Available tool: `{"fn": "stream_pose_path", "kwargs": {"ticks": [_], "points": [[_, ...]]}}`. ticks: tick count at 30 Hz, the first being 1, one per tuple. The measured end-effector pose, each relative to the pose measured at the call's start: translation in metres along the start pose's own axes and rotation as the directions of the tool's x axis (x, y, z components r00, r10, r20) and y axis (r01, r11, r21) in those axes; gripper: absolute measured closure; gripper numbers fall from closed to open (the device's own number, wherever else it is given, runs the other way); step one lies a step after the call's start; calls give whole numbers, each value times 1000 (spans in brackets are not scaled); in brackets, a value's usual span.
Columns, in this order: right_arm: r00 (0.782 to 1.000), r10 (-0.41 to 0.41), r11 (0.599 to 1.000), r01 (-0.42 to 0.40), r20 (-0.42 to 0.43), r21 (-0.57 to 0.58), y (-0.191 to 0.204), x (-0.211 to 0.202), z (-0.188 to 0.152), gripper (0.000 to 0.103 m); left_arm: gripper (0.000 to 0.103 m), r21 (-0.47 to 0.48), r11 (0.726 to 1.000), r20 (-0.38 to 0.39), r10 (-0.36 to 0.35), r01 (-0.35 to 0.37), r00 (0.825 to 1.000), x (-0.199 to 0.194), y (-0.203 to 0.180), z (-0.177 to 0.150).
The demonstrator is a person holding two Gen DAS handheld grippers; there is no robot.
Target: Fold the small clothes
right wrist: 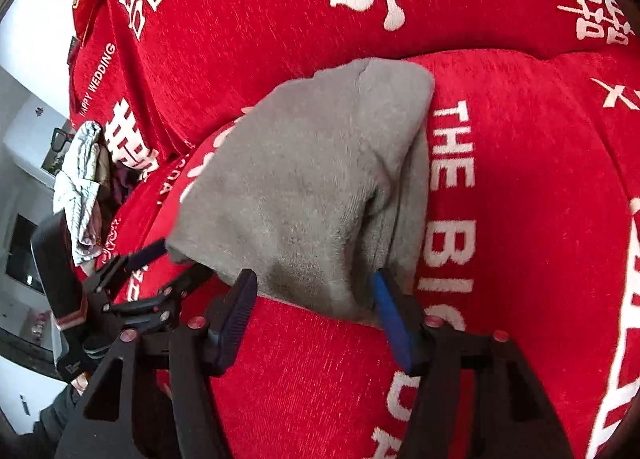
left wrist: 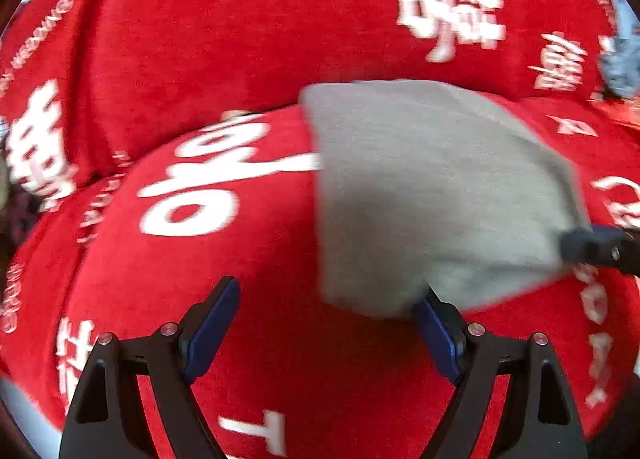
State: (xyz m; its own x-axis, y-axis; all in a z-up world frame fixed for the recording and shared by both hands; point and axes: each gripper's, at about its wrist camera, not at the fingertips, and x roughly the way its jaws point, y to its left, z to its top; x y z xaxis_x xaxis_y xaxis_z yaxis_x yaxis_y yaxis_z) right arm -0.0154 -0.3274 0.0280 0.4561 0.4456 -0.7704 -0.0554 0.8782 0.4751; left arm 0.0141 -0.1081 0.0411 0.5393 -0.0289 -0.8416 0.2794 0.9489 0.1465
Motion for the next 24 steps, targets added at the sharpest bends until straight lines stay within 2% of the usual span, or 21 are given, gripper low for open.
{"fn": "stream_pose_path", "kwargs": {"ticks": [1, 3, 5, 6, 8, 11, 13, 15, 16, 18, 19, 20, 22, 24], "points": [[1000, -15, 1000, 15, -2, -6, -2, 0, -1, 97, 17, -57, 998, -14, -22, 21, 1000, 4, 13, 1], [999, -39, 999, 39, 10, 9, -13, -6, 0, 97, 17, -143, 986, -53, -89, 81, 995, 11, 33, -3], [999, -50, 998, 49, 21, 46, -28, -11, 0, 97, 17, -167, 982, -101, -106, 88, 989, 22, 43, -10], [999, -39, 997, 38, 17, 60, -33, -12, -1, 97, 17, -151, 986, -107, -83, 66, 991, 24, 42, -13], [998, -56, 997, 56, 7, 52, -37, -9, -3, 98, 17, -111, 993, -111, 30, -42, 993, 25, 40, -16], [1000, -26, 997, 25, 17, 74, -38, -15, -3, 95, 17, -154, 986, -121, -74, 55, 990, 17, 51, -19], [999, 0, 997, -3, 37, 79, -36, -29, -3, 93, 17, -145, 983, -76, -122, 110, 990, -7, 57, -21], [996, -9, 999, 5, 94, 47, -29, -46, -2, 90, 17, -119, 982, -24, -153, 149, 988, -28, 57, -16], [992, -12, 1000, 9, 125, 30, -22, -51, 0, 83, 17, -113, 980, 3, -165, 164, 986, -37, 55, -11], [984, -3, 1000, 3, 175, 0, -10, -59, 8, 56, 17, -114, 975, 33, -189, 191, 981, -46, 52, 4], [981, 12, 1000, -9, 194, -18, -2, -59, 12, 32, 17, -112, 969, 45, -215, 219, 976, -48, 47, 15], [978, 29, 999, -22, 205, -37, 3, -56, 16, 28, 17, -103, 964, 50, -241, 245, 969, -47, 39, 24], [981, 47, 998, -37, 188, -57, 12, -44, 23, 29, 17, -63, 962, 41, -264, 267, 964, -38, 19, 42], [986, 79, 996, -74, 145, -43, 9, -25, 29, 30, 17, -55, 971, 0, -234, 234, 972, -17, 3, 54]]}}
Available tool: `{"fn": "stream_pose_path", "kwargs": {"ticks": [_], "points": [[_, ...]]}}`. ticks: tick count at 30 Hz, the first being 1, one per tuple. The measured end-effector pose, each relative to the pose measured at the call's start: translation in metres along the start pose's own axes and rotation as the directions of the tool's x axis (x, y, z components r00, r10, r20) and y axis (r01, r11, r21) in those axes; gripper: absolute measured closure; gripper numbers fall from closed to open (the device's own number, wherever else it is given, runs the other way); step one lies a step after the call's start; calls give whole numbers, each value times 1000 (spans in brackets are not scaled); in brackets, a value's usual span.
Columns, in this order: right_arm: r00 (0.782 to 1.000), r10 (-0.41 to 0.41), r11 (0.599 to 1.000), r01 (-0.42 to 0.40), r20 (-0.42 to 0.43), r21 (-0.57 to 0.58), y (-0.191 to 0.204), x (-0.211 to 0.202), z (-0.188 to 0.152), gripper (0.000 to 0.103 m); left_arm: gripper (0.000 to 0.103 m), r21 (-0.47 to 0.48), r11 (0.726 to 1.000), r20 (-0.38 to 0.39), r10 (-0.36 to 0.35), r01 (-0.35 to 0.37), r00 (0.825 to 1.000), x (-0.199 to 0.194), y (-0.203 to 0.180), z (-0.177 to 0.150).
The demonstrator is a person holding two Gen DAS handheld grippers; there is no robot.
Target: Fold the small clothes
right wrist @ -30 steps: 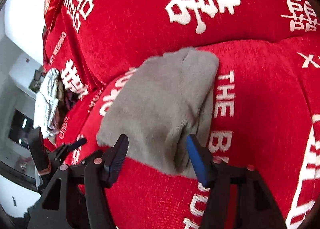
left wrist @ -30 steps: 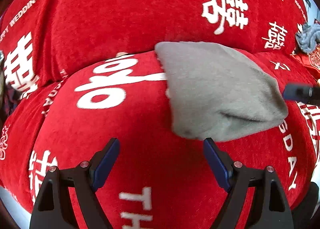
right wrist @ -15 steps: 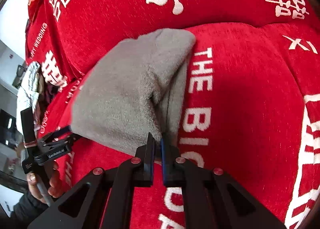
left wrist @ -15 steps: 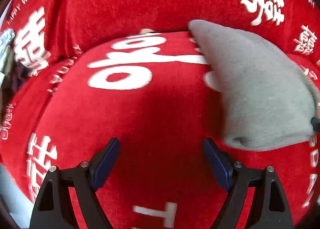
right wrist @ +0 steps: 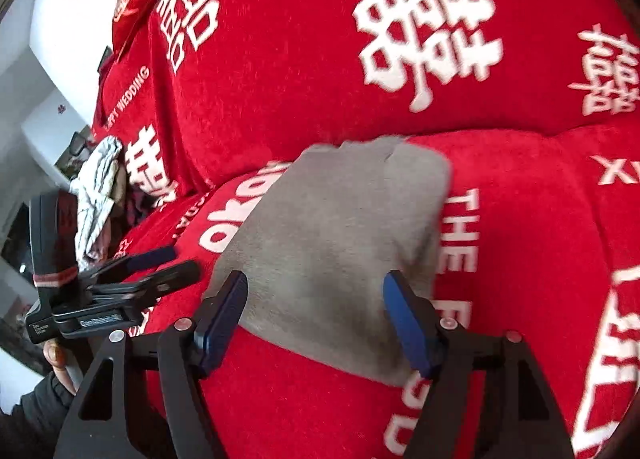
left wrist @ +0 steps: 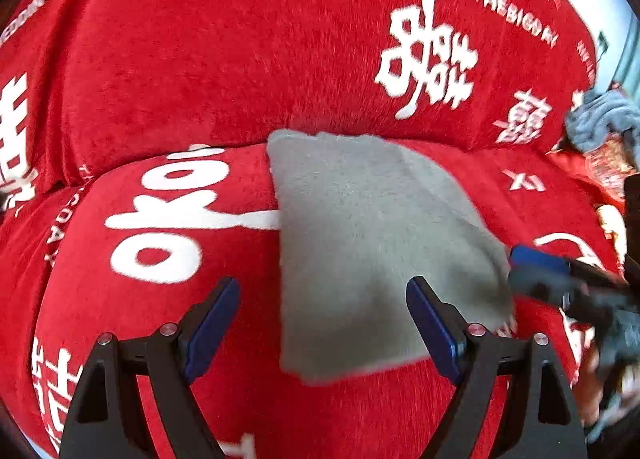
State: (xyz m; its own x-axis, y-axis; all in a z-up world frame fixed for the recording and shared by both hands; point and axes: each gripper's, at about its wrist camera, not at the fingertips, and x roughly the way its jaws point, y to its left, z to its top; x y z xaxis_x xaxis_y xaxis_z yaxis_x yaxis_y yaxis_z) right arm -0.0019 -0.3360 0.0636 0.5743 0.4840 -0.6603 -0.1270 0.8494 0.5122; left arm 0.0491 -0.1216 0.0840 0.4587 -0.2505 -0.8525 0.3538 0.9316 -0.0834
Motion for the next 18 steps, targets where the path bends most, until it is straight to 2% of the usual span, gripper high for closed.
{"fn": "stream_pose_path", "kwargs": {"ticks": [3, 4, 5, 7, 9, 10, 11, 12, 14, 18], "points": [[998, -23, 998, 26, -50, 50, -20, 22, 1, 32, 16, 0, 1000, -84, 19, -19, 996, 37, -2, 3], [998, -27, 998, 31, -59, 63, -27, 25, 1, 36, 3, -3, 1000, -95, 19, -19, 995, 43, -2, 2], [998, -23, 997, 27, -59, 69, -31, 24, 0, 38, 0, -13, 999, -87, 43, -44, 995, 45, 0, 1], [998, -20, 998, 23, -55, 60, -30, 18, -1, 39, 0, -20, 999, -81, 23, -25, 996, 40, 3, -1], [998, -49, 998, 50, -33, 34, -26, 6, -2, 38, 0, -9, 1000, -70, 26, -26, 997, 35, 3, -3], [998, -68, 997, 69, -16, 24, -25, 0, -1, 35, 0, 3, 999, -58, 34, -33, 998, 31, 2, -3], [994, -109, 994, 109, 2, 17, -24, -5, -1, 24, 0, 18, 999, -41, 40, -40, 998, 26, 0, -3], [988, -156, 988, 156, 19, 14, -26, -10, 0, 21, 0, 30, 999, -32, 40, -39, 999, 25, -1, -2], [985, -174, 984, 173, 15, 37, -36, -12, 2, 21, 0, 48, 998, -35, 29, -28, 999, 25, -2, 0], [989, -144, 983, 145, -18, 110, -56, -4, 8, 21, 0, 33, 999, -69, -4, 6, 998, 39, 0, 6]]}}
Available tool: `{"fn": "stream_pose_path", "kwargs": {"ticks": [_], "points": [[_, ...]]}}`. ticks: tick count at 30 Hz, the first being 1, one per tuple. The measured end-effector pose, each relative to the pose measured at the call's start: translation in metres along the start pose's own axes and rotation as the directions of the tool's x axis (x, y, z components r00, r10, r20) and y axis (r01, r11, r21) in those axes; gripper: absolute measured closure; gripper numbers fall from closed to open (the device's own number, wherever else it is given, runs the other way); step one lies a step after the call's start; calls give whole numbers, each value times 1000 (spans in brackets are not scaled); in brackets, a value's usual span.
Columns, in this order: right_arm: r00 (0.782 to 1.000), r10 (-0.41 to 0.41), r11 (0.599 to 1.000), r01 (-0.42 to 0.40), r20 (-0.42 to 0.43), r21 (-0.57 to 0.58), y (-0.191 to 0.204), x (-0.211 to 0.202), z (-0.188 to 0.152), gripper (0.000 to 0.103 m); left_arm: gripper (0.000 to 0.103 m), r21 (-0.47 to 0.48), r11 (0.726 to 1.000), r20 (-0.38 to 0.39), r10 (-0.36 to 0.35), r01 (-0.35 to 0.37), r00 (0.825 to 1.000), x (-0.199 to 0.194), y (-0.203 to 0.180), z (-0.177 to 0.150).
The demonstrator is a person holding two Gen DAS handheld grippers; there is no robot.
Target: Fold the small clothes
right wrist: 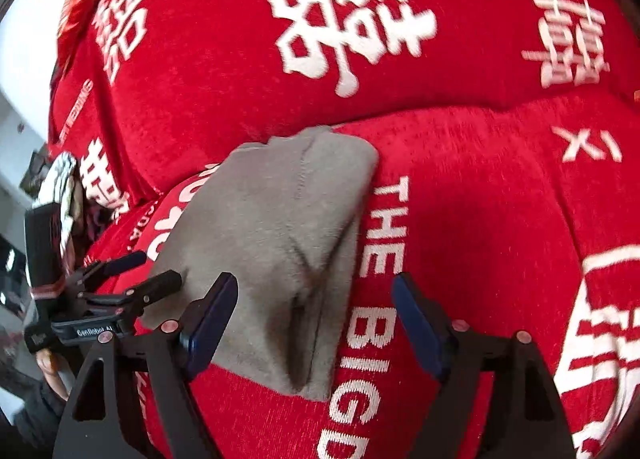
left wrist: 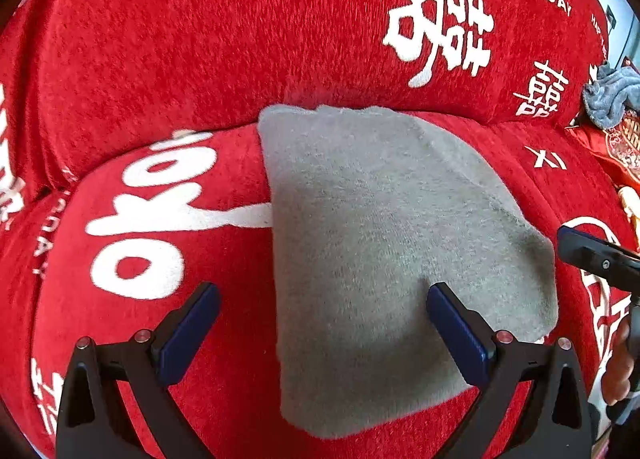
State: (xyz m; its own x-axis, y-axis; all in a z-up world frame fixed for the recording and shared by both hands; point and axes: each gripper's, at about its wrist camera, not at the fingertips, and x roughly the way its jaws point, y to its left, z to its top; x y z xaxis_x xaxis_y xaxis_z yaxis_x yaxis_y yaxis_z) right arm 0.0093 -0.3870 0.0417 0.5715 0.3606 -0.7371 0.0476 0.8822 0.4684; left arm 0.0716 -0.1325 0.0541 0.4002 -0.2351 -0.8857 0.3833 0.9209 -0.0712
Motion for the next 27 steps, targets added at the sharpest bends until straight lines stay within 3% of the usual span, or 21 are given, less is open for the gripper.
{"fn": "stream_pose_path", "kwargs": {"ticks": [6, 11, 13, 14, 16, 18, 23, 27], "points": [[994, 73, 994, -67, -75, 88, -6, 42, 16, 21, 0, -101, 982, -80, -166, 157, 983, 28, 10, 11], [981, 147, 980, -127, -126, 155, -8, 82, 24, 23, 0, -168, 947, -158, -299, 273, 941, 55, 15, 20], [981, 128, 987, -111, -145, 120, 0, 90, 28, 38, 16, -185, 934, -169, -337, 306, 926, 62, 15, 24], [982, 120, 988, -104, -149, 114, 4, 94, 30, 45, 18, -188, 937, -169, -327, 296, 930, 63, 13, 26], [982, 126, 988, -111, -142, 107, 8, 94, 32, 56, 40, -180, 941, -153, -314, 286, 937, 57, 11, 30], [988, 97, 995, -92, -124, 48, 20, 87, 31, 60, 51, -142, 951, -127, -293, 275, 948, 45, 5, 31], [994, 57, 998, -59, -94, -20, 45, 75, 26, 63, 55, -57, 980, -98, -197, 193, 975, 27, -11, 27], [997, 25, 997, -31, -76, -76, 66, 63, 18, 63, 55, -3, 989, -62, -146, 146, 987, 8, -21, 18]]}}
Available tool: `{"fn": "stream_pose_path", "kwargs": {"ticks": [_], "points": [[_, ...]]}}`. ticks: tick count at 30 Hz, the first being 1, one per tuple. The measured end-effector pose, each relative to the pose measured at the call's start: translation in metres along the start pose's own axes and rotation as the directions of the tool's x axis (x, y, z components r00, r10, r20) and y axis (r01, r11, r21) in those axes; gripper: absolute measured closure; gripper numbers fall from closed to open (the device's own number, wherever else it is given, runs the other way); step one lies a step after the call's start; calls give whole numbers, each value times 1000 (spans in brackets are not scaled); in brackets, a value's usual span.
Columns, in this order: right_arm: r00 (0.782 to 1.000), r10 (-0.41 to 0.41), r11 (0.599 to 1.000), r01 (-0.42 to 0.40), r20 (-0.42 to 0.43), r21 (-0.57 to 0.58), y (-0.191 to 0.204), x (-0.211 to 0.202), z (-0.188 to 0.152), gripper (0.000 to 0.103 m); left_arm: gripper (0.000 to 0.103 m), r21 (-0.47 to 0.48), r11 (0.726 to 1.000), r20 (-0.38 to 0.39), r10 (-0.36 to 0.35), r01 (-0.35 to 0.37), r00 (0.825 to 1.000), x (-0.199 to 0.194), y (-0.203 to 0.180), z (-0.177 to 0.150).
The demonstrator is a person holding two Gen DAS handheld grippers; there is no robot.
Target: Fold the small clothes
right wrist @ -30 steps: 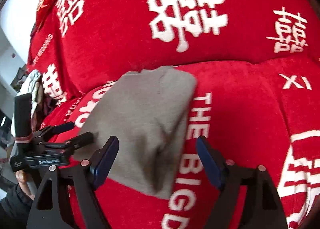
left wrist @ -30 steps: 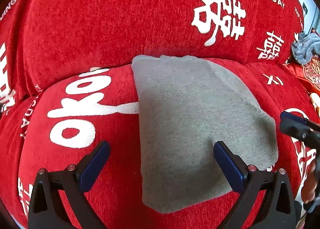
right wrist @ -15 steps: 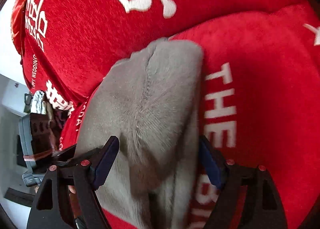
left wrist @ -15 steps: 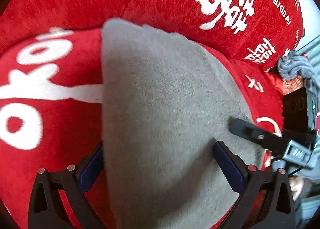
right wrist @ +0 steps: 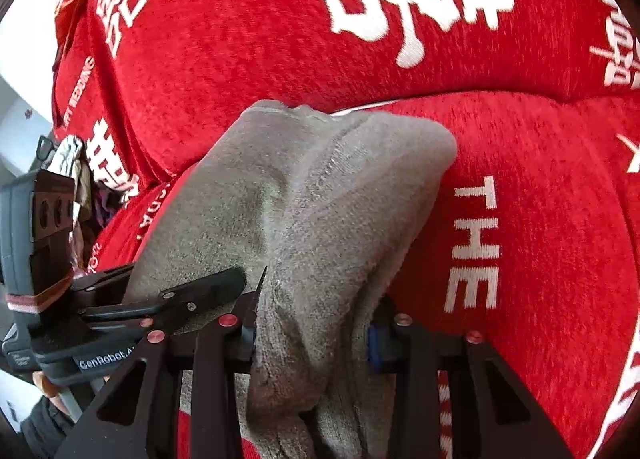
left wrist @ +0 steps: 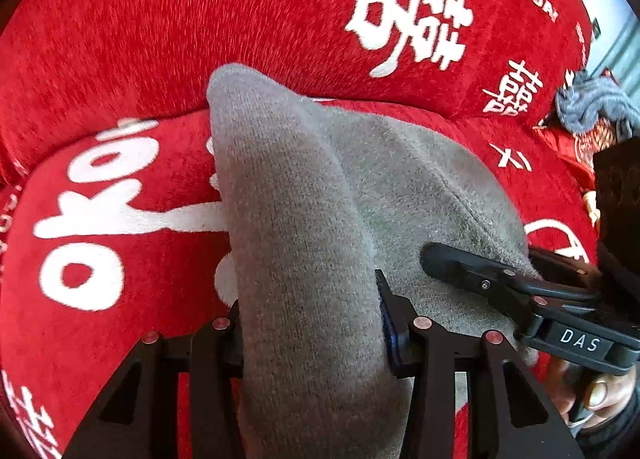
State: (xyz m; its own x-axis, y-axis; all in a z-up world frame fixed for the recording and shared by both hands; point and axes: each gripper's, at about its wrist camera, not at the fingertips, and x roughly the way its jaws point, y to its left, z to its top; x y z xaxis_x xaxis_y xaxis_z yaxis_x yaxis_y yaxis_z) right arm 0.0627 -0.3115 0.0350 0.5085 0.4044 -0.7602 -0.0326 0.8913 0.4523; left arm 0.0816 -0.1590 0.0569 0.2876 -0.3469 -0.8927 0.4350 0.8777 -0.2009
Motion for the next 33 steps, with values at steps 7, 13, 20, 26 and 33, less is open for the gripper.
{"fn": "stream_pose_path", "kwargs": {"ticks": [7, 13, 20, 26, 33], "points": [[999, -15, 997, 17, 30, -70, 30, -30, -27, 63, 55, 21, 1000, 49, 1, -2, 999, -37, 0, -37], [998, -25, 992, 31, 51, -124, 48, -54, -64, 63, 55, 40, 999, 83, 18, -22, 996, -64, -6, -76], [998, -23, 986, 34, 64, -166, 75, -72, -117, 63, 55, 45, 999, 111, 25, -31, 994, -93, -8, -135], [997, -39, 980, 50, 62, -194, 91, -76, -155, 63, 55, 34, 999, 110, 30, -34, 993, -100, -6, -176], [997, -30, 980, 44, 71, -194, 96, -79, -177, 63, 55, 41, 998, 127, 36, -42, 991, -105, -5, -199]]}}
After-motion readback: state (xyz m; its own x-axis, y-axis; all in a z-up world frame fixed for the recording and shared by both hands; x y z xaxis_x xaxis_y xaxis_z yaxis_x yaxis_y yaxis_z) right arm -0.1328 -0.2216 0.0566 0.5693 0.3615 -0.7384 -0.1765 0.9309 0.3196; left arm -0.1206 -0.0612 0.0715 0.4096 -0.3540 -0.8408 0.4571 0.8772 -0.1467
